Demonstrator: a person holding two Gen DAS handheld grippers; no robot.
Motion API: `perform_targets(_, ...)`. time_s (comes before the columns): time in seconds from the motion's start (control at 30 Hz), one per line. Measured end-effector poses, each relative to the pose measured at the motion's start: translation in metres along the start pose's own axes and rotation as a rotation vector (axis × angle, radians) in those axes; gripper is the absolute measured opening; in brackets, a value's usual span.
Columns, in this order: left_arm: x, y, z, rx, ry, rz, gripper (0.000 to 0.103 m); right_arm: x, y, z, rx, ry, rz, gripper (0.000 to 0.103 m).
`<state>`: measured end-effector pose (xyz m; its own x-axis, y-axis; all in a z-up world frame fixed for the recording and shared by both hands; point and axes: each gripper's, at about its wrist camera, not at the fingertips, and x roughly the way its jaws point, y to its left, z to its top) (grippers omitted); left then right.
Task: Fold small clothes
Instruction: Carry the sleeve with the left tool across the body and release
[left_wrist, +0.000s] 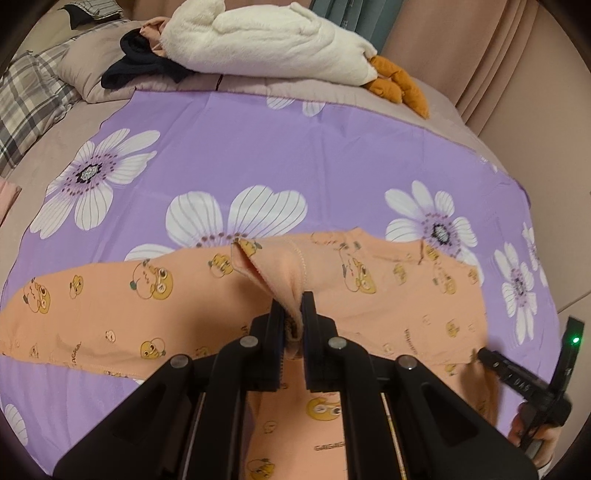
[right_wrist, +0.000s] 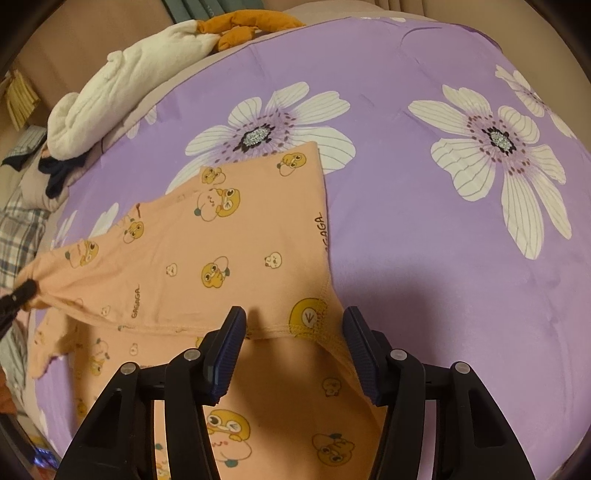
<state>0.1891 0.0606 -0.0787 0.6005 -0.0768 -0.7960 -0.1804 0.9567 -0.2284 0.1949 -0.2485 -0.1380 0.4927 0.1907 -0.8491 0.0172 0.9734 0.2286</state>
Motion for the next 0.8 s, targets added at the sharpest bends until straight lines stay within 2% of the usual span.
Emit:
perform_targets(0.43, 0.034, 0.021, -0.024, -0.015, 0.078, 0.049, 0.008, 0.006, -0.003, 0.0, 0.011, 0.018, -0.021, 0.056)
perform_targets(0.8, 0.05, 0.034, -0.033, -0.044, 0.122, 0.048, 0.01, 0.008, -0.003, -0.001, 0.013, 0.02, -0.024, 0.056)
